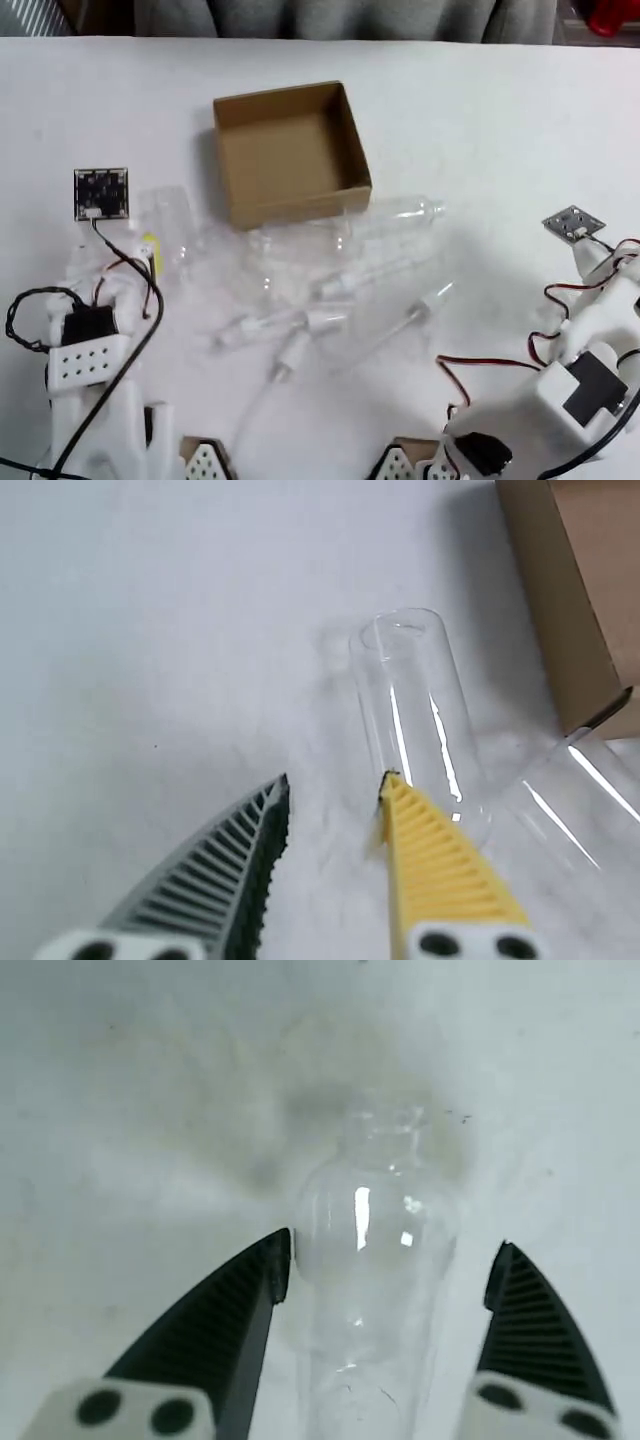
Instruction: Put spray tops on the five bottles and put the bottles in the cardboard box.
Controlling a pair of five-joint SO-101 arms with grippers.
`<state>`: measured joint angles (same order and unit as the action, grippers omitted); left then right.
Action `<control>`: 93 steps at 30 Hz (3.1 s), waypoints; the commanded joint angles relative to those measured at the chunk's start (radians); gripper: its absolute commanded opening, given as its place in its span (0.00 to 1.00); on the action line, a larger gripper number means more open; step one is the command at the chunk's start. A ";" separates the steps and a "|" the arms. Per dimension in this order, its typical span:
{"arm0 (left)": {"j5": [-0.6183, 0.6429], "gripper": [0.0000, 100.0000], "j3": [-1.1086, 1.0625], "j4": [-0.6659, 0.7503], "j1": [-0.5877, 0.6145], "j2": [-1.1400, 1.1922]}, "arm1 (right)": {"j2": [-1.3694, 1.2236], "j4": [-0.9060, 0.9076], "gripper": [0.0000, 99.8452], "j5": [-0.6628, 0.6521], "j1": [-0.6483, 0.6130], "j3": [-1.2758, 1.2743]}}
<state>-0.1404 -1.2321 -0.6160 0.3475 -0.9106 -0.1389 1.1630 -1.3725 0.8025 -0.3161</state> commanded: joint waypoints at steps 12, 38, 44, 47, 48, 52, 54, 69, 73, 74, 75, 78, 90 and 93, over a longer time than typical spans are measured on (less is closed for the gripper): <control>-0.006 0.16 0.000 0.028 -0.012 0.001 | -0.081 -0.074 0.28 -0.149 -0.025 0.055; -0.058 0.16 0.000 0.029 -0.016 0.001 | -0.022 -0.005 0.21 -0.278 -0.007 0.092; -0.060 0.16 0.000 0.029 -0.016 0.001 | -0.021 -0.001 0.01 -0.276 -0.007 0.112; -0.060 0.16 0.000 0.029 -0.016 0.001 | -0.021 0.015 0.02 -0.273 0.008 0.130; -0.060 0.16 0.000 0.029 -0.016 0.001 | -0.021 0.035 0.02 -0.272 0.012 0.143; -0.060 0.16 0.000 0.029 -0.016 0.001 | -0.021 0.180 0.02 -0.175 0.012 0.232; -0.060 0.16 0.000 0.029 -0.016 0.001 | -0.021 0.262 0.02 -0.048 -0.008 0.290; -0.060 0.16 0.000 0.023 -0.015 0.001 | 0.004 0.555 0.02 0.727 -0.389 0.493; -0.060 0.16 0.000 0.023 -0.015 0.001 | 0.133 0.536 0.02 0.798 -0.498 0.348; -0.060 0.16 0.000 0.023 -0.015 0.001 | 0.180 0.518 0.02 0.832 -0.519 0.305; -0.060 0.16 0.000 0.023 -0.015 0.001 | 0.231 0.496 0.02 0.855 -0.535 0.262; -0.060 0.16 0.000 0.023 -0.015 0.001 | 0.363 0.432 0.02 0.879 -0.579 0.121; -0.060 0.16 0.000 0.023 -0.018 0.001 | 0.665 0.070 0.02 1.054 -0.786 -0.285; -0.060 0.16 0.000 0.023 -0.018 0.001 | 0.765 -0.001 0.02 1.140 -0.789 -0.295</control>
<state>-0.1880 -1.2321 -0.6160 0.3475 -0.9106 0.5178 1.2321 -0.3030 0.0199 -0.6183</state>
